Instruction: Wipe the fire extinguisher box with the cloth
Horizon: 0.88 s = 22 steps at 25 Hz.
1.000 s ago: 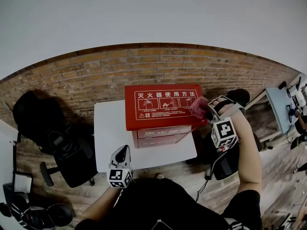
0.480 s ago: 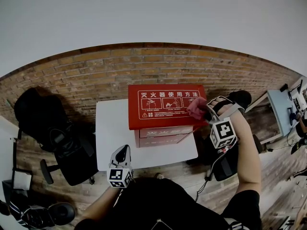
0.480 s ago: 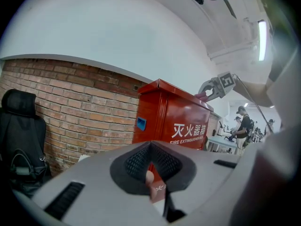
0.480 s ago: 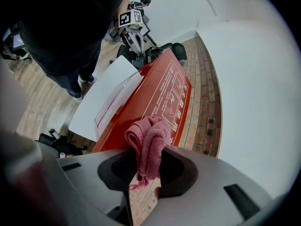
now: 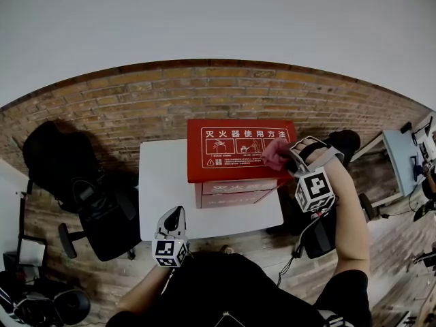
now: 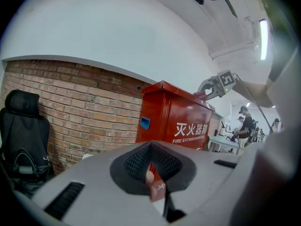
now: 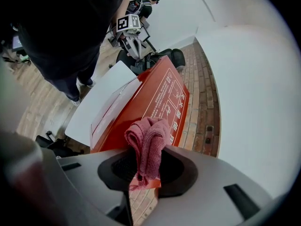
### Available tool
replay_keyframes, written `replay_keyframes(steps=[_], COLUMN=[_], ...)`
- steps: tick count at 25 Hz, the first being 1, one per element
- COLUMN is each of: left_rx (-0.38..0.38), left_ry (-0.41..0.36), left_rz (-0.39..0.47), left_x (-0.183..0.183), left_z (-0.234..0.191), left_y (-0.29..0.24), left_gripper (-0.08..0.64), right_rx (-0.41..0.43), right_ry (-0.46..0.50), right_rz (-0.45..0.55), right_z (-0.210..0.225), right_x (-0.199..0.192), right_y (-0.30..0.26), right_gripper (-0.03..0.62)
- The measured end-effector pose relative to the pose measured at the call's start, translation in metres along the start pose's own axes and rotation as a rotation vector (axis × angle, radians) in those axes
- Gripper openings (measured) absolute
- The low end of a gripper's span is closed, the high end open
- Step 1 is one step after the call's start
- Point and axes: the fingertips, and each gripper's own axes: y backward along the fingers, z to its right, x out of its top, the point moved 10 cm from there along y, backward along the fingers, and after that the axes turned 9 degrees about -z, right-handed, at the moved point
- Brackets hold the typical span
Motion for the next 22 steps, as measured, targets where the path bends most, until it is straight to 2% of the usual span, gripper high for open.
replay_keyframes(steps=[22], left_rx=[0.048], left_ry=[0.028], left_rz=[0.011], left_x=[-0.008], left_z=[-0.022], left_y=[0.017], left_gripper=[0.018], right_rx=[-0.026], right_ry=[0.048], right_rz=[0.067], right_z=[0.024], right_x=[0.043], right_y=[-0.012], right_gripper=[0.107])
